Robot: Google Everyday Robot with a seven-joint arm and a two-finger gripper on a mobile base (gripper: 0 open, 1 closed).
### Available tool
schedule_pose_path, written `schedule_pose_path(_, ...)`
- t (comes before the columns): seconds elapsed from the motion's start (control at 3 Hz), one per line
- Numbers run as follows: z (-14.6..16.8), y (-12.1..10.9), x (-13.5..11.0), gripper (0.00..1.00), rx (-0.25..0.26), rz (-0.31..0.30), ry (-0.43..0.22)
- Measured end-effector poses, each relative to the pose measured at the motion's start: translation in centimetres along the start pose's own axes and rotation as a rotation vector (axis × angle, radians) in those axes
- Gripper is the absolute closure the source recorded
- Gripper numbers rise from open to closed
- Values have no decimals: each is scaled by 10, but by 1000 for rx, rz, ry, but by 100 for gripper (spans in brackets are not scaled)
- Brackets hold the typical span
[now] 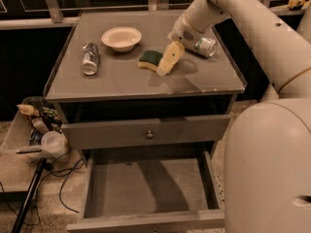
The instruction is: Place sponge into middle drawer
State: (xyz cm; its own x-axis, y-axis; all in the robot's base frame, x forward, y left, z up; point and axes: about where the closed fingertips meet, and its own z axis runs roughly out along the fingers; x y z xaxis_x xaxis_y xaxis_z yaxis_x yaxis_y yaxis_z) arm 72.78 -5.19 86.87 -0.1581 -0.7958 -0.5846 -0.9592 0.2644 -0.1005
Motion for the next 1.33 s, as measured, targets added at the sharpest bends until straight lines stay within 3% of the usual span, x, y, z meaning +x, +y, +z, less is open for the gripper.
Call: schedule_pose_path(1.33, 26, 5, 15, 0, 37, 62, 47)
